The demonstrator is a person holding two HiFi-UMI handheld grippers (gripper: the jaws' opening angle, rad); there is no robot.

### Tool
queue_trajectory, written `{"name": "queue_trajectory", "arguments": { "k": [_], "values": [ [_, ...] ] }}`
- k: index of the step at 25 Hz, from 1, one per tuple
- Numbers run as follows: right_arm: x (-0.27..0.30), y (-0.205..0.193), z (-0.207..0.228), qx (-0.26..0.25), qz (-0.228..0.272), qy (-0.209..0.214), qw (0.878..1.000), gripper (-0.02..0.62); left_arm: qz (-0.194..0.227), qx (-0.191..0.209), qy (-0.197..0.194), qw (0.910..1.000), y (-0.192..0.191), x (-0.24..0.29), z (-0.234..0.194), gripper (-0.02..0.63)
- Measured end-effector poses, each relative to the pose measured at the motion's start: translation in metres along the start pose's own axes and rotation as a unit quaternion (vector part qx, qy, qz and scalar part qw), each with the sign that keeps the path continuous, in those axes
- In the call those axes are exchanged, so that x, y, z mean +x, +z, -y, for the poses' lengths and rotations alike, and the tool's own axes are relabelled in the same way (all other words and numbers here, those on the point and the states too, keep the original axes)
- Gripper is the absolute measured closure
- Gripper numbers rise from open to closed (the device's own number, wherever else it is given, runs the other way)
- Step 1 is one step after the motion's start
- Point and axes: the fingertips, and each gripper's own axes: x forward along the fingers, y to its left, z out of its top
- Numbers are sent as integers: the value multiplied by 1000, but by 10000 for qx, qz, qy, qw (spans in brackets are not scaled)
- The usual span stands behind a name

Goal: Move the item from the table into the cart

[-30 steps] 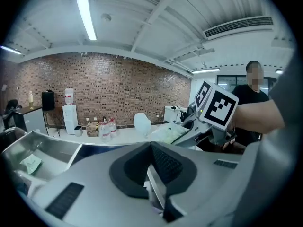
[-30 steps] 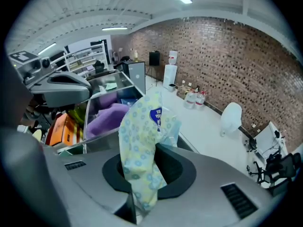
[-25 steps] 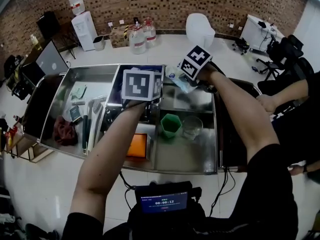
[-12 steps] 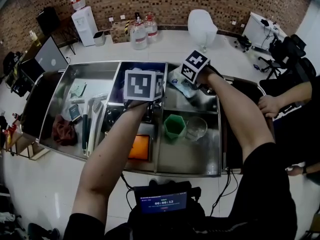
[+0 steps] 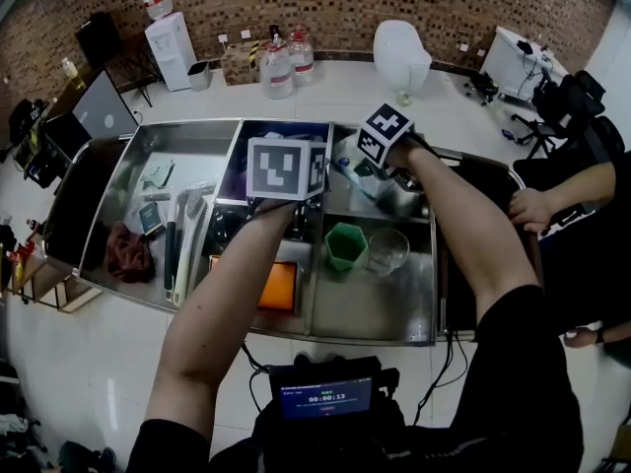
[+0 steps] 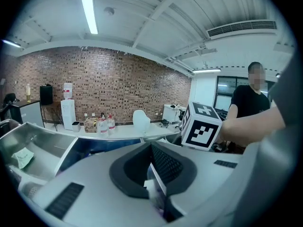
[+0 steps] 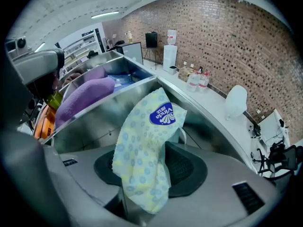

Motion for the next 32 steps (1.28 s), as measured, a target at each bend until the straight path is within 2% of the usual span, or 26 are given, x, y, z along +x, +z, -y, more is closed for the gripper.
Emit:
{"name": "queue_trajectory", "arguments": {
  "k": [1,3,4,10,15,17,20,23,24,26,28,30,32],
  "values": [
    [-4,2,-2,18,83,32,10000,408,42,17,0,10000,2,-2,2,606],
    [-15,4,-7,37,246,66,9997,355,104,7,-13,9999,5,-6,7,606],
    [-22,4,-9,31,321,63,9995,351,148,-11,-23,9999,7,-9,10,606],
    [-75,5,-14,111,1135,-157,9934,353,599,66,3,9982,24,-41,38,606],
    [-100,-5,-25,181,1545,-177,9877,353,736,63,97,9972,17,-64,60,606],
    [-119,-2,-30,213,1859,-242,9820,353,892,112,73,9959,20,-77,64,606],
    [-177,-7,-62,425,2725,-100,9612,353,1318,198,-170,9909,25,-116,88,606],
    [-250,-45,-121,473,3509,-171,9351,353,1662,322,-333,9850,11,-185,129,606],
    [-270,-65,-141,401,3675,-341,9285,368,1754,413,-367,9829,3,-208,143,606],
    [-301,-106,-178,279,3996,-693,9136,444,1939,574,-438,9784,-19,-251,168,606],
    [-326,-142,-212,344,4379,-900,8938,448,2063,702,-511,9746,-42,-286,184,606],
    [-346,-168,-241,467,4743,-1059,8727,558,2106,843,-579,9722,-59,-311,191,606],
    [-358,-189,-267,552,4978,-1168,8576,563,2107,927,-631,9711,-75,-330,194,606]
  ]
}}
